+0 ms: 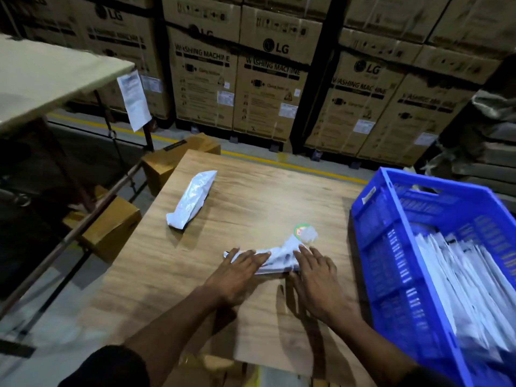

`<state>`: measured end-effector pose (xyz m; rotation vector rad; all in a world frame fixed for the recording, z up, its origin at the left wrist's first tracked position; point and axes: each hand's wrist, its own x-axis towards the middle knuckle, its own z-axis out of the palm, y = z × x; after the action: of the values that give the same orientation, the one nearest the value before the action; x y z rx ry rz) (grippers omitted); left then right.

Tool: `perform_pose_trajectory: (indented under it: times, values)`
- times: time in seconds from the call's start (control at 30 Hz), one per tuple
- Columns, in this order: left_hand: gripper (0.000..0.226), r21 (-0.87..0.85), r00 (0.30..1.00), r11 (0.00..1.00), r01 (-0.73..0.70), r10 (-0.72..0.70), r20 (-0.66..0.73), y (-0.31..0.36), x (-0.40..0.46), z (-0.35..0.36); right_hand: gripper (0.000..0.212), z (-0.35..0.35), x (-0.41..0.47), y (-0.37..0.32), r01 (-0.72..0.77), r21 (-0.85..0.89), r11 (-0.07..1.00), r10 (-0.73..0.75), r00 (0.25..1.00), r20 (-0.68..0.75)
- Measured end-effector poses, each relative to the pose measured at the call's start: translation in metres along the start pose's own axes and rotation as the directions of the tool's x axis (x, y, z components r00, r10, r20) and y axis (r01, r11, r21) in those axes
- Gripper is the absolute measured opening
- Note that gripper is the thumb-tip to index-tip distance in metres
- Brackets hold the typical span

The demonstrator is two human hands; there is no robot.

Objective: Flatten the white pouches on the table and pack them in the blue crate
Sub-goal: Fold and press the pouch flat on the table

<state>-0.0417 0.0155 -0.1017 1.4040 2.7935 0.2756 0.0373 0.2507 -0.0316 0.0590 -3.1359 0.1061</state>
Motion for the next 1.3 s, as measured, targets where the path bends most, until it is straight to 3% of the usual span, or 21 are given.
perform_pose_trajectory:
  times: [0.1, 0.17, 0.27, 0.33, 0.47, 0.63, 0.8, 0.9, 1.03, 1.13, 1.2, 1.3]
  values:
    - [0.108, -0.239, 0.993, 0.964, -0.121, 0.120, -0.016, 0.014, -0.005, -0.007, 0.055, 0.010, -0.019, 0.003, 0.035, 0.003, 0.999, -0.035, 0.999, 0.007]
    - [0.102, -0.299, 0.991, 0.948, -0.111, 0.129, 0.043, 0.022, -0.007, -0.018, 0.060, 0.019, -0.031, 0.005, 0.053, 0.007, 0.999, -0.053, 0.997, 0.062]
    - [0.091, -0.106, 0.983, 0.993, -0.050, 0.067, 0.168, 0.030, -0.009, -0.028, 0.066, 0.030, -0.039, 0.008, 0.047, 0.007, 0.999, -0.048, 0.991, 0.127]
    - [0.080, 0.037, 0.992, 0.999, -0.001, -0.004, 0.126, 0.042, -0.012, -0.031, 0.067, 0.036, -0.040, 0.008, 0.037, 0.010, 0.999, -0.038, 0.988, 0.150]
    - [0.064, 0.141, 0.997, 0.988, 0.067, -0.071, 0.023, 0.068, -0.007, -0.016, 0.067, 0.036, -0.035, 0.000, 0.002, -0.005, 1.000, -0.001, 0.991, 0.135]
    - [0.083, 0.171, 0.967, 0.962, 0.211, -0.231, 0.110, 0.067, -0.006, -0.001, 0.072, 0.041, -0.030, 0.000, 0.090, -0.027, 0.996, -0.084, 0.982, 0.171]
    - [0.090, 0.112, 0.939, 0.943, 0.315, -0.326, 0.107, 0.042, -0.006, 0.005, 0.076, 0.062, -0.032, 0.013, 0.013, -0.023, 1.000, -0.007, 0.960, 0.278]
    - [0.095, 0.122, 0.940, 0.938, 0.324, -0.333, 0.072, 0.029, -0.008, 0.008, 0.083, 0.064, -0.029, 0.013, 0.011, 0.004, 1.000, -0.011, 0.968, 0.251]
    - [0.100, 0.095, 0.949, 0.947, 0.306, -0.297, -0.102, 0.033, -0.007, -0.001, 0.086, 0.067, -0.023, 0.010, -0.043, -0.017, 0.999, 0.046, 0.972, 0.229]
    - [0.087, 0.142, 0.956, 0.966, 0.215, -0.179, -0.234, 0.050, -0.012, -0.001, 0.084, 0.065, -0.018, 0.009, -0.077, -0.013, 0.997, 0.078, 0.969, 0.234]
    - [0.083, 0.182, 0.966, 0.965, 0.187, -0.148, -0.211, 0.054, -0.018, 0.009, 0.083, 0.063, -0.016, 0.007, -0.085, -0.023, 0.996, 0.088, 0.967, 0.240]
    - [0.089, 0.218, 0.973, 0.949, 0.227, -0.210, -0.098, 0.050, -0.022, 0.020, 0.083, 0.053, -0.017, -0.001, -0.048, -0.046, 0.998, 0.054, 0.987, 0.149]
